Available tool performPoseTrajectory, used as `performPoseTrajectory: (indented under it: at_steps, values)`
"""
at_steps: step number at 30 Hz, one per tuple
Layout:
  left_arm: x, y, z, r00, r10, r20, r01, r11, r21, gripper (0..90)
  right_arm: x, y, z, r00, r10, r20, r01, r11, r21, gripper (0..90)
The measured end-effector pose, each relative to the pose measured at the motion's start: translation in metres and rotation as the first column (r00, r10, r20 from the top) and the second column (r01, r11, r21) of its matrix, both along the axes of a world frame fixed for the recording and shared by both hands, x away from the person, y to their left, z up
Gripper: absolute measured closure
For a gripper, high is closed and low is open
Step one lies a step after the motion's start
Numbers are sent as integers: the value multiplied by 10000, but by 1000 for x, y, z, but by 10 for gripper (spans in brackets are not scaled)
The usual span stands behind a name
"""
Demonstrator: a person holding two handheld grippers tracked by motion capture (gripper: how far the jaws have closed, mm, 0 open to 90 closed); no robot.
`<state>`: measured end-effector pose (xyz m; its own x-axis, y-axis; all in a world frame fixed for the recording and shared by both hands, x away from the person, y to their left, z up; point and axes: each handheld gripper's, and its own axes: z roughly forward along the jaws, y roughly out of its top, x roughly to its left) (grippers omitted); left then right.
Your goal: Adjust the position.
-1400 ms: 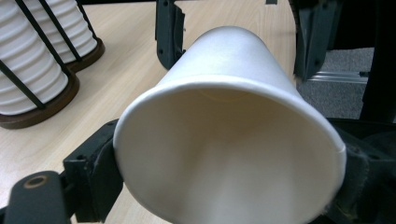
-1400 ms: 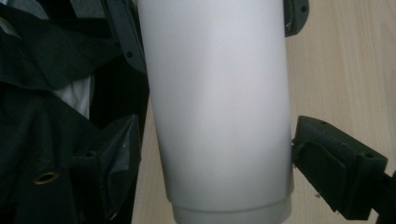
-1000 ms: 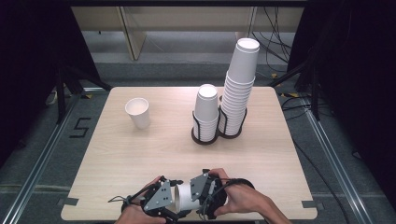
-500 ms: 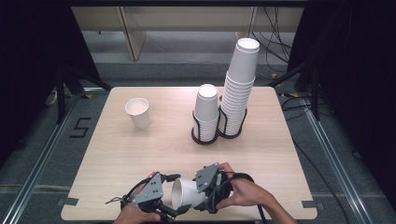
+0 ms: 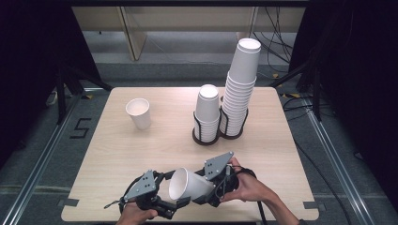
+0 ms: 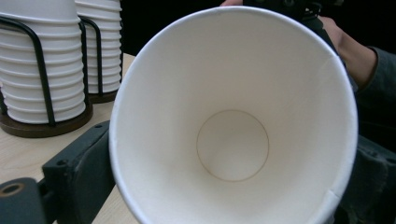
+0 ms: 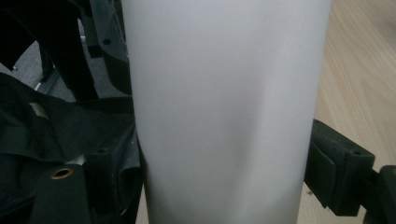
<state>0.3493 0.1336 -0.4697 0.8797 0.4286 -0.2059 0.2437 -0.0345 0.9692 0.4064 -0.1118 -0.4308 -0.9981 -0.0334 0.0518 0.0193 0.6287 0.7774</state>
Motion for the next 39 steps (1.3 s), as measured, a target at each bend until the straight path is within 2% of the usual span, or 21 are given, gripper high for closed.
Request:
performPoseTrajectory:
  at_steps: [2, 6, 8, 10, 11, 13, 16, 17, 18, 19, 21, 22, 23, 24, 26, 27, 29, 33, 35, 39]
  values:
    - [0, -1, 0, 10000, -37, 77, 39, 9997, -260, 54, -1, 1, 0, 10000, -15, -89, 16, 10000, 96, 216]
    - [-1, 1, 3, 9996, 23, 273, -23, 10000, -15, 70, -1, 4, -4, 9997, 6, -227, -1, 9997, 249, 217]
    - [-1, 2, 4, 9994, -52, 349, 57, 9999, -129, 87, -1, 5, -5, 9996, 19, -269, -12, 9996, 285, 217]
    - [-1, 2, 5, 9993, -63, 373, 65, 10000, -36, 107, -1, 5, -6, 9998, -39, -205, 45, 9996, 265, 213]
    - [-2, 1, 6, 9992, -63, 395, 63, 10000, 1, 116, -2, 6, -6, 9994, -73, -351, 79, 9998, 185, 208]
    - [-2, 1, 6, 9989, -57, 473, 49, 9998, 182, 126, -2, 7, -7, 9993, -214, -316, 214, 9998, -20, 198]
    - [-2, 2, 8, 9987, 14, 512, -20, 9999, 121, 131, -3, 7, -8, 9986, -483, -199, 475, 9982, -376, 185]
    - [-2, 4, 9, 9986, 56, 519, -64, 9999, 155, 131, -3, 6, -8, 9988, -485, -107, 479, 9975, -516, 188]
    - [-1, 4, 9, 9985, 57, 544, -58, 10000, 8, 131, -3, 5, -8, 9987, -494, -94, 486, 9964, -695, 192]
    - [-2, 5, 10, 9987, 87, 509, -96, 9998, 183, 131, -3, 5, -8, 9989, -468, -5, 466, 9960, -761, 207]
    - [-2, 5, 10, 9989, 63, 475, -71, 9999, 154, 130, -3, 5, -9, 9990, -454, 16, 454, 9959, -777, 234]
    - [-1, 3, 8, 9984, -34, 565, 34, 10000, 7, 126, -4, 6, -9, 9991, -413, 61, 417, 9958, -821, 238]
    - [-2, 3, 9, 9985, 36, 540, -48, 9997, 219, 120, -4, 7, -10, 9994, -326, 75, 331, 9956, -878, 242]
    - [-3, 2, 8, 9986, 86, 519, -91, 9999, 94, 109, -5, 8, -11, 9997, -199, 170, 213, 9961, -855, 246]
    - [-3, 1, 8, 9978, 178, 633, -179, 9998, 13, 84, -5, 7, -13, 10000, -94, 16, 95, 9977, -672, 248]
    - [-3, 0, 8, 9978, 247, 611, -242, 9997, -88, 77, -3, 7, -14, 10000, -36, 19, 37, 9990, -452, 249]
    - [-4, 0, 9, 9971, 329, 683, -313, 9992, -237, 73, -2, 6, -16, 9995, -10, -307, 10, 10000, -2, 249]
    - [-5, -1, 9, 9978, 308, 588, -281, 9985, -464, 84, -2, 8, -15, 9984, 52, -556, -22, 9986, 535, 249]
    - [-5, -2, 9, 9974, 350, 623, -322, 9985, -440, 102, -3, 9, -15, 9992, 22, -406, 0, 9985, 549, 248]
    - [-4, -2, 8, 9978, 287, 598, -261, 9987, -445, 115, -4, 12, -18, 9985, 9, -541, 26, 9979, 652, 247]
